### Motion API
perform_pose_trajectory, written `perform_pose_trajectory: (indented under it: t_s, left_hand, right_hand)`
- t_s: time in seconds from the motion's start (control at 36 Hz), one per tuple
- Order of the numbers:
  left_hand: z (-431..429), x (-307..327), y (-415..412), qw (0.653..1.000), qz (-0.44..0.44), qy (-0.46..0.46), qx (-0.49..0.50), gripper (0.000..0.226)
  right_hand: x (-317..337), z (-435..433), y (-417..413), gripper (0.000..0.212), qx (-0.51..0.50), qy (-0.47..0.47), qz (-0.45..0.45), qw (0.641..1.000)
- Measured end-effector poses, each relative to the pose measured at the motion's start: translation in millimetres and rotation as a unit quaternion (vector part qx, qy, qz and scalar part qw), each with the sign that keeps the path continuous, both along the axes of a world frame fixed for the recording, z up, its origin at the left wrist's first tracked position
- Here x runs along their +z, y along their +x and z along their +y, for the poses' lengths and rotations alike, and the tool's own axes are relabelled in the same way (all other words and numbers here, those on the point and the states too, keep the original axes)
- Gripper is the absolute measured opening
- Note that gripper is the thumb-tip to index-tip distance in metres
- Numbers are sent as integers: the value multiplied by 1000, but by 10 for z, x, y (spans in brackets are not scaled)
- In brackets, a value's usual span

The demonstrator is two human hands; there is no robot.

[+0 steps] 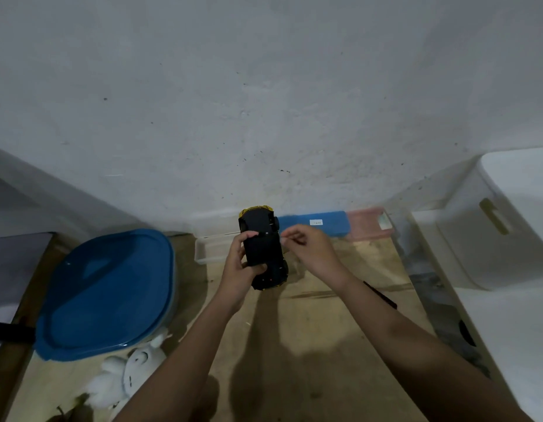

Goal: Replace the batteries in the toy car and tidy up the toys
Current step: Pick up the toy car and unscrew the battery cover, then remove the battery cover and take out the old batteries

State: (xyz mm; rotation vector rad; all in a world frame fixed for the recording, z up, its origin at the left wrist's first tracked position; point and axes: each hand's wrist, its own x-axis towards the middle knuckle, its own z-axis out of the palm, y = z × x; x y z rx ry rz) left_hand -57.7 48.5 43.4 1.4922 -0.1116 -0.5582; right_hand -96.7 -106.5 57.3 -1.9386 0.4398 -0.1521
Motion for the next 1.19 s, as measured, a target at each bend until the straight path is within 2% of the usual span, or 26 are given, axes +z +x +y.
perform_pose_trajectory:
  t_s: [0.25,0.42,0.58,0.81,0.89,0.94,1.0,1.06,1.08,1.14,1.19]
  left_hand:
    - [42,45,-23,999,-17,-12,-36,67]
    - [46,21,-40,999,-7,-12,-42,78]
    - [52,61,-46,999,-13,-5,-41,78]
    - [195,56,107,1000,-4,5,30,85]
    - [250,87,168,998,-8,-5,55,84]
    - [270,109,198,998,-5,-15,66,83]
    - [286,116,217,997,-5,-20,72,83]
    - [299,118,225,997,-5,-22,76,83]
    - [301,121,225,997,-5,-24,77,83]
    - [296,135,213,997,-5,-26,76,82]
    - [287,146,197,997,-6,-25,73,82]
  right_hand:
    - [13,47,104,9,-12,33,21,999]
    - [31,11,103,8,-3,51,39,998]
    - [155,13,59,9,-5,62,24,998]
    - [207,-345,-81,14,-64,55,15,996]
    - [31,-498,-238,24,-58,-1,72,996]
    - [-145,-544,-341,23,-50,-38,130,990]
    - [-365,-554,-443,23,-58,-35,192,979]
    - [-560,-543,-534,35,-73,-13,226,971]
    - [-626,-526,-565,34,-73,-6,236,969]
    - [-643,-471,-602,18,-65,-10,262,963]
    - [-648,-444,-616,14,-62,-16,271,960]
